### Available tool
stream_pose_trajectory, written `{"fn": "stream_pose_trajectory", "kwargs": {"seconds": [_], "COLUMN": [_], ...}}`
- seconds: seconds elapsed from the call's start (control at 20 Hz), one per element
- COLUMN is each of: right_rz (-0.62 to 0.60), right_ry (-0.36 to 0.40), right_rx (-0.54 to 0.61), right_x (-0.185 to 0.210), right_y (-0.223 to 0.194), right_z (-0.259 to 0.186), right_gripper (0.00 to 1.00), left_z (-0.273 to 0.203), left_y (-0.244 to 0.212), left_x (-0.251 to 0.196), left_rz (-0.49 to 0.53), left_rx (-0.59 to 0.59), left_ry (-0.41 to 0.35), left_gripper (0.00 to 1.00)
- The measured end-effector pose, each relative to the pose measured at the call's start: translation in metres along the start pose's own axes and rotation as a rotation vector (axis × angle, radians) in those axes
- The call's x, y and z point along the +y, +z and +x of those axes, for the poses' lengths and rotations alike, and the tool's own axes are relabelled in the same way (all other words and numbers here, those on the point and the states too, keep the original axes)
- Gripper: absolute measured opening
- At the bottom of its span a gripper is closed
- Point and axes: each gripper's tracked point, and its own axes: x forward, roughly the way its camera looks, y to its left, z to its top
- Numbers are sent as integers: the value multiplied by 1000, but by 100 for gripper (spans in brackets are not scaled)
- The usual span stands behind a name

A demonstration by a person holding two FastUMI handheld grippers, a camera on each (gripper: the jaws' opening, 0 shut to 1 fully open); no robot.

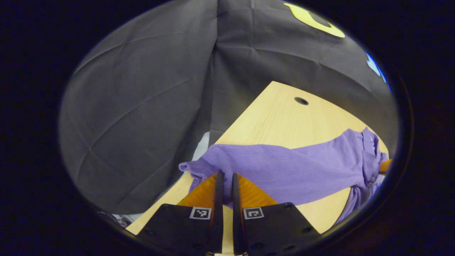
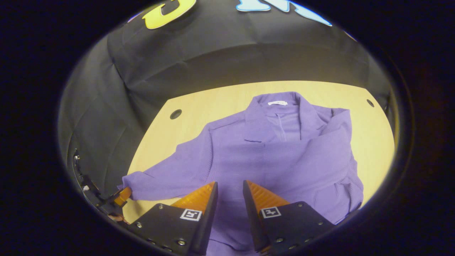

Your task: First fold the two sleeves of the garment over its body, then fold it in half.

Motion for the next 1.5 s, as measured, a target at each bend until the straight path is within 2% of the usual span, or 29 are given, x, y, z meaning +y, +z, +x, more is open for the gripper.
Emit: {"fn": "stream_pose_trajectory", "kwargs": {"seconds": [0.15,0.45,0.85,1.2,1.5], "right_rz": [-6,-4,57,94,163], "right_ry": [1,1,1,-9,-60], "right_rx": [-8,-37,-63,-83,-104], "right_x": [-2,-9,-26,-59,-121], "right_y": [1,7,2,-8,-21], "right_z": [-4,-16,-32,-53,-85], "right_gripper": [46,46,46,46,46], "left_z": [2,-3,-40,-63,-85], "left_y": [-1,8,50,74,82], "left_x": [-3,-8,-60,-154,-252], "left_rz": [12,38,107,163,219], "left_rx": [38,29,-43,-88,-122], "left_ry": [8,14,-78,-181,-277], "left_gripper": [7,7,7,7,7]}}
